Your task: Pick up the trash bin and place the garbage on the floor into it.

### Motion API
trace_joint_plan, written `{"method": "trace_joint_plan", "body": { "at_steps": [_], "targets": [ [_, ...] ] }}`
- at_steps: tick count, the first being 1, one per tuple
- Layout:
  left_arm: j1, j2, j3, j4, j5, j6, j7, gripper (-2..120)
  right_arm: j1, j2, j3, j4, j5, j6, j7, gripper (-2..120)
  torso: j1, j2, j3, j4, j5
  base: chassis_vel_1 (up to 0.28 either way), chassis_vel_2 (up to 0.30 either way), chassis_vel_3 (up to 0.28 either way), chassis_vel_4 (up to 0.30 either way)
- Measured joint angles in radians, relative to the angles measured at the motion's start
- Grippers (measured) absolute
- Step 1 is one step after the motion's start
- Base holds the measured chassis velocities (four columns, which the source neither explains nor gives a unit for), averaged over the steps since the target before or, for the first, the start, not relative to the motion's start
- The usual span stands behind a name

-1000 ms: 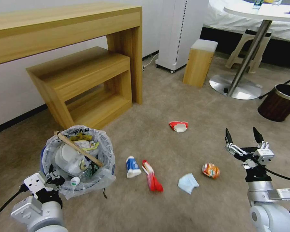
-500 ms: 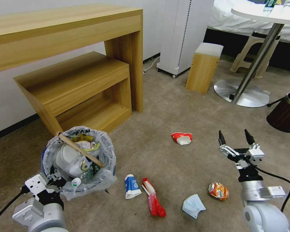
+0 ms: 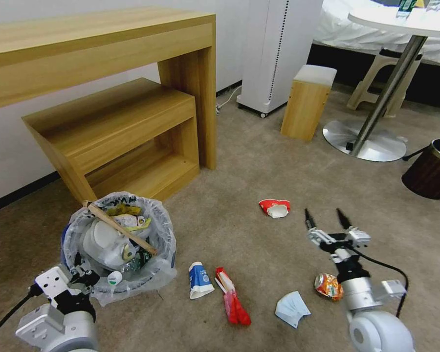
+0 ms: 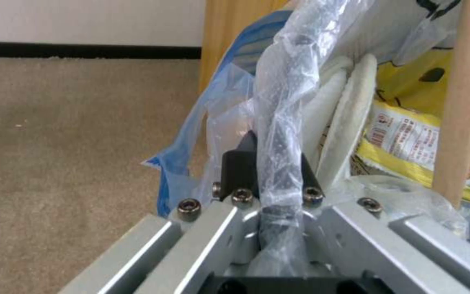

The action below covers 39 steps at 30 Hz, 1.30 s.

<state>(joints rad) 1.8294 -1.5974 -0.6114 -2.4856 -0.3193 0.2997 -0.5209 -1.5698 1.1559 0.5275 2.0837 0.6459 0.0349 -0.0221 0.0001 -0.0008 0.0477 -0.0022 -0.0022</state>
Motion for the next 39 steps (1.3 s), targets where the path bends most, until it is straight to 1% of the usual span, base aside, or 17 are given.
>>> {"method": "trace_joint_plan", "body": {
  "at_steps": [2, 3, 4, 6, 7, 9, 10, 12, 13, 18, 20, 22, 25, 33, 35, 36, 39],
  "targets": [
    [0.015, -0.002, 0.0, -0.01, 0.006, -0.004, 0.001, 0, 0.025, -0.069, -0.038, 0.019, 0.103, -0.131, 0.035, 100, 0.0, 0.0, 0.0, 0.0001, 0.0002, 0.0, 0.0, 0.0, 0.0],
    [0.015, -0.002, 0.0, -0.01, 0.006, -0.004, 0.001, 0, 0.025, -0.069, -0.038, 0.019, 0.103, -0.131, 0.035, 100, 0.0, 0.0, 0.0, 0.0001, 0.0002, 0.0, 0.0, 0.0, 0.0],
    [0.019, -0.003, 0.0, -0.012, 0.007, -0.005, 0.001, 0, 0.039, -0.09, -0.051, 0.022, 0.144, -0.177, 0.049, 100, 0.0, 0.0, 0.0, 0.0, 0.0001, 0.0, 0.0, 0.0, 0.0],
    [0.034, -0.007, -0.003, -0.015, 0.011, -0.008, 0.001, 0, 0.091, -0.135, -0.094, 0.018, 0.258, -0.321, 0.09, 100, 0.0, 0.0, 0.0, 0.0002, 0.0001, 0.0, 0.0, 0.0, 0.0],
    [0.034, -0.007, -0.003, -0.015, 0.011, -0.008, 0.001, 0, 0.091, -0.135, -0.094, 0.018, 0.258, -0.321, 0.09, 100, 0.0, 0.0, 0.0, 0.0002, 0.0001, 0.0, 0.0, 0.0, 0.0],
    [0.046, -0.01, -0.01, -0.015, 0.013, -0.008, 0.001, 0, 0.139, -0.151, -0.128, -0.005, 0.316, -0.437, 0.126, 100, 0.0, 0.0, 0.0, 0.0001, 0.0002, 0.0, 0.0, 0.0, 0.0],
    [0.046, -0.01, -0.01, -0.015, 0.013, -0.008, 0.001, 0, 0.139, -0.151, -0.128, -0.005, 0.316, -0.437, 0.126, 100, 0.0, 0.0, 0.0, 0.0001, 0.0002, 0.0, 0.0, 0.0, 0.0],
    [0.056, -0.01, -0.017, -0.015, 0.018, -0.008, 0.001, 0, 0.2, -0.156, -0.18, -0.05, 0.374, -0.562, 0.186, 100, 0.0, 0.0, 0.0, 0.0, 0.0003, 0.0, 0.0, 0.0, 0.0],
    [0.06, -0.01, -0.018, -0.015, 0.022, -0.009, 0.0, 0, 0.225, -0.156, -0.201, -0.073, 0.39, -0.593, 0.2, 100, 0.0, 0.0, 0.0, 0.0001, 0.0003, 0.0, 0.0, 0.0, 0.0],
    [0.068, -0.011, -0.019, -0.015, 0.034, -0.01, 0.0, 0, 0.299, -0.144, -0.255, -0.137, 0.428, -0.654, 0.221, 100, 0.0, 0.0, 0.0, 0.0001, 0.0003, 0.0, 0.0, 0.0, 0.0],
    [0.073, -0.011, -0.016, -0.015, 0.049, -0.012, 0.0, 0, 0.386, -0.1, -0.32, -0.211, 0.506, -0.717, 0.274, 100, 0.0, 0.0, 0.0, 0.0002, 0.0001, 0.0, 0.0, 0.0, 0.0],
    [0.074, -0.011, -0.016, -0.015, 0.051, -0.013, 0.0, 0, 0.4, -0.088, -0.332, -0.223, 0.522, -0.729, 0.286, 100, 0.0, 0.0, 0.0, 0.0002, 0.0002, 0.0, 0.0, 0.0, 0.0],
    [0.072, -0.011, -0.015, -0.015, 0.06, -0.015, 0.0, 0, 0.457, -0.022, -0.385, -0.272, 0.579, -0.776, 0.346, 100, 0.0, 0.0, 0.0, 0.0001, 0.0001, 0.0, 0.0, 0.0, 0.0],
    [0.067, -0.011, -0.012, -0.015, 0.074, -0.017, 0.001, 0, 0.54, 0.079, -0.466, -0.371, 0.587, -0.782, 0.384, 100, 0.0, 0.0, 0.0, 0.0002, 0.0001, 0.0, 0.0, 0.0, 0.0],
    [0.069, -0.011, -0.012, -0.015, 0.082, -0.017, 0.0, 0, 0.579, 0.116, -0.503, -0.451, 0.567, -0.781, 0.378, 100, 0.0, 0.0, 0.0, 0.0001, -0.0001, 0.0, 0.0, 0.0, 0.0],
    [0.069, -0.011, -0.012, -0.015, 0.082, -0.017, 0.0, 0, 0.579, 0.116, -0.503, -0.451, 0.567, -0.781, 0.378, 100, 0.0, 0.0, 0.0, 0.0001, -0.0001, 0.0, 0.0, 0.0, 0.0],
    [0.072, -0.011, -0.015, -0.015, 0.087, -0.019, 0.0, 0, 0.618, 0.149, -0.529, -0.542, 0.539, -0.779, 0.358, 100, 0.0, 0.0, 0.0, 0.0001, -0.0001, 0.0, 0.0, 0.0, 0.0]
  ]
}}
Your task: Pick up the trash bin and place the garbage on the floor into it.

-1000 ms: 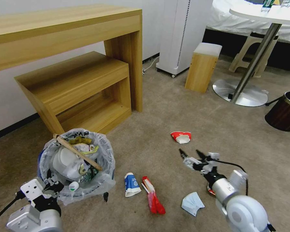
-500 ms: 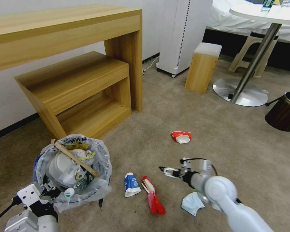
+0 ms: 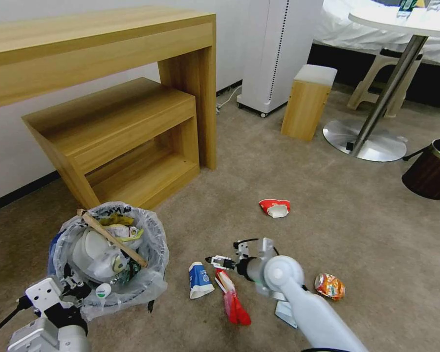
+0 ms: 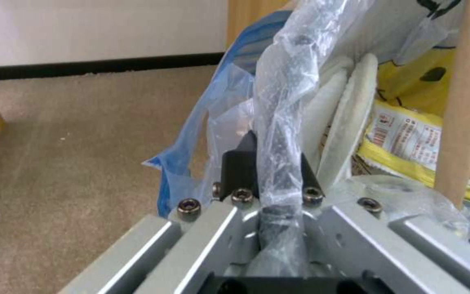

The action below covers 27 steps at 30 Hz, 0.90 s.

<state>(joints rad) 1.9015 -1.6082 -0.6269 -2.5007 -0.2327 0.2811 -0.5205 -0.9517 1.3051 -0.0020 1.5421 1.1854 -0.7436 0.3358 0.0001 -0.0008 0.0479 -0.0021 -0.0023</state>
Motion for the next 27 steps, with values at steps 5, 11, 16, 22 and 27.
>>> {"method": "trace_joint_plan", "body": {
  "at_steps": [5, 11, 16, 22, 27],
  "targets": [
    [0.002, 0.0, -0.001, 0.0, 0.006, -0.003, 0.0, 0, 0.044, 0.044, -0.04, -0.096, -0.043, 0.003, -0.026, 100, 0.0, 0.0, 0.0, 0.0, 0.0001, 0.0, 0.0, 0.0, 0.0],
    [-0.002, 0.0, -0.009, 0.0, 0.007, -0.003, 0.0, 0, 0.088, 0.116, -0.095, -0.179, -0.107, 0.005, -0.031, 100, 0.0, 0.0, 0.0, 0.0, 0.0002, 0.0, 0.0, 0.0, 0.0],
    [-0.004, 0.0, -0.009, 0.001, 0.006, -0.003, -0.001, 0, 0.115, 0.155, -0.114, -0.223, -0.126, 0.006, -0.004, 100, 0.0, 0.0, 0.0, 0.0, 0.0001, 0.0, 0.0, 0.0, 0.0],
    [-0.01, 0.0, -0.009, 0.001, 0.004, -0.003, -0.001, 0, 0.152, 0.197, -0.128, -0.288, -0.142, 0.007, 0.05, 100, 0.0, 0.0, 0.0, 0.0, 0.0002, 0.0, 0.0, 0.0, 0.0],
    [-0.014, 0.0, -0.008, 0.001, 0.003, -0.003, -0.002, 0, 0.166, 0.227, -0.131, -0.351, -0.175, 0.007, 0.054, 100, 0.0, 0.0, 0.0, 0.0, 0.0002, 0.0, 0.0, 0.0, 0.0]
  ]
}}
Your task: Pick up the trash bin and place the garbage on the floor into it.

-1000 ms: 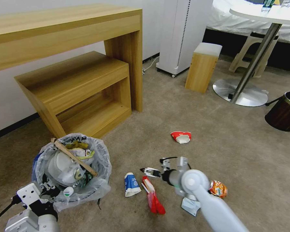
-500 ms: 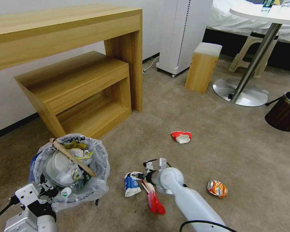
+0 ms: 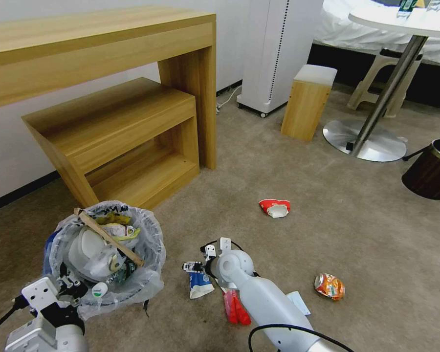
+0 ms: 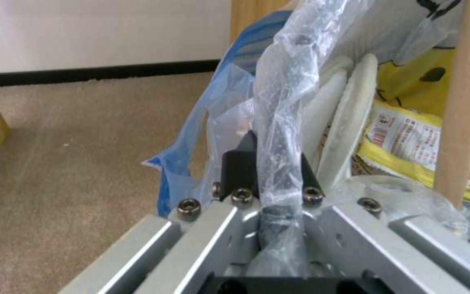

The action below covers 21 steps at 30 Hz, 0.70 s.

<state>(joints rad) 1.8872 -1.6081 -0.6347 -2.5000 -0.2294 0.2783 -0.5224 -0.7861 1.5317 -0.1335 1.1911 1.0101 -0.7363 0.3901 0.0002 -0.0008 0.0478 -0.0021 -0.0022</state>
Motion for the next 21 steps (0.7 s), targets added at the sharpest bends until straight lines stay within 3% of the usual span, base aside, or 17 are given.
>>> {"method": "trace_joint_plan", "body": {
  "at_steps": [6, 13, 14, 21],
  "targets": [
    [0.001, 0.0, 0.001, 0.0, -0.002, 0.0, 0.0, 0, 0.005, 0.036, 0.001, -0.055, -0.035, 0.0, -0.028, 95, 0.0, 0.0, 0.0, 0.0, 0.0, 0.0, 0.0, 0.0, 0.0],
    [0.005, 0.0, -0.001, 0.0, -0.004, -0.002, -0.002, 0, 0.013, 0.078, 0.003, -0.113, -0.089, 0.002, -0.05, 68, 0.0, 0.0, 0.0, 0.0, 0.0001, 0.0, 0.0, 0.0, 0.0],
    [0.005, 0.0, -0.001, 0.0, -0.004, -0.002, -0.002, 0, 0.013, 0.078, 0.003, -0.113, -0.089, 0.002, -0.05, 68, 0.0, 0.0, 0.0, 0.0, 0.0001, 0.0, 0.0, 0.0, 0.0],
    [0.006, 0.0, 0.001, 0.0, -0.004, -0.002, -0.002, 0, -0.004, 0.065, 0.005, -0.113, -0.135, 0.003, -0.056, 39, 0.0, 0.0, 0.0, 0.0002, 0.0007, 0.0, 0.0, 0.0, 0.0]
  ]
}}
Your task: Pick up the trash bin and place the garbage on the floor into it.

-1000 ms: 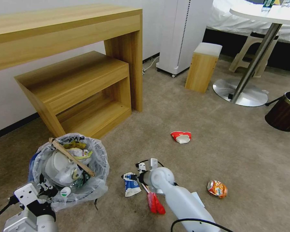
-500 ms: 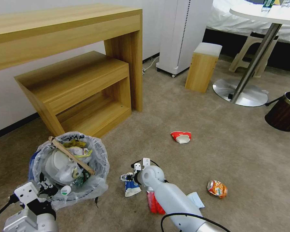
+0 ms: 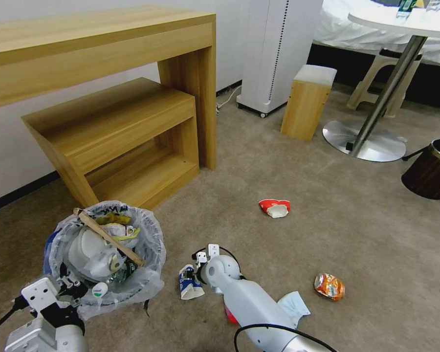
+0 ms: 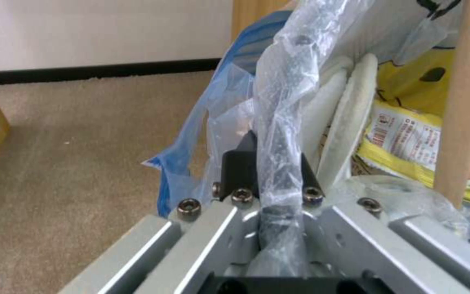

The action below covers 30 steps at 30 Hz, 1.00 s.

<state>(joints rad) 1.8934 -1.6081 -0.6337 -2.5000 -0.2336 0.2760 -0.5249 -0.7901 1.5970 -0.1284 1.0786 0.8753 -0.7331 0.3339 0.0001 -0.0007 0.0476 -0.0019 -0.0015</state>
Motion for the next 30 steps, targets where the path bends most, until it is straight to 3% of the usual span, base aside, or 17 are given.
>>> {"method": "trace_joint_plan", "body": {
  "at_steps": [9, 15, 18, 24, 26, 27, 30],
  "targets": [
    [-0.001, 0.0, 0.008, 0.0, 0.002, -0.001, 0.0, 0, -0.024, -0.032, 0.01, 0.024, -0.018, 0.0, -0.017, 12, 0.0, 0.0, 0.0, 0.0004, 0.0005, 0.0, 0.0, 0.0, 0.0],
    [0.0, 0.0, 0.009, 0.0, 0.004, -0.005, -0.001, 0, -0.064, -0.102, 0.03, 0.131, -0.027, 0.005, -0.042, 0, 0.0, 0.0, 0.0, -0.0005, -0.0014, 0.0, 0.0, 0.0, 0.0],
    [-0.006, 0.0, 0.008, 0.0, -0.002, -0.005, -0.002, 0, -0.101, -0.191, 0.031, 0.285, -0.021, 0.084, -0.074, 0, 0.0, 0.0, 0.0, -0.0009, -0.0011, 0.0, 0.0, 0.0, 0.0],
    [-0.025, 0.0, 0.012, 0.015, -0.036, 0.0, -0.006, 0, -0.128, -0.274, 0.062, 0.435, 0.02, 0.221, -0.16, 0, 0.0, 0.0, 0.0, -0.0004, -0.0006, 0.0, 0.0, 0.0, 0.0],
    [-0.039, 0.0, 0.019, 0.044, -0.039, 0.003, -0.009, 0, -0.139, -0.314, 0.095, 0.506, 0.037, 0.365, -0.265, 0, 0.0, 0.0, 0.0, -0.0004, -0.0005, 0.0, 0.0, 0.0, 0.0],
    [-0.039, 0.0, 0.019, 0.044, -0.039, 0.003, -0.009, 0, -0.139, -0.314, 0.095, 0.506, 0.037, 0.365, -0.265, 0, 0.0, 0.0, 0.0, -0.0004, -0.0005, 0.0, 0.0, 0.0, 0.0],
    [-0.056, 0.0, 0.039, 0.081, -0.059, 0.021, -0.01, 0, -0.15, -0.365, 0.144, 0.598, 0.073, 0.574, -0.496, 0, 0.0, 0.0, 0.0, -0.0003, -0.0004, 0.0, 0.0, 0.0, 0.0]
  ]
}}
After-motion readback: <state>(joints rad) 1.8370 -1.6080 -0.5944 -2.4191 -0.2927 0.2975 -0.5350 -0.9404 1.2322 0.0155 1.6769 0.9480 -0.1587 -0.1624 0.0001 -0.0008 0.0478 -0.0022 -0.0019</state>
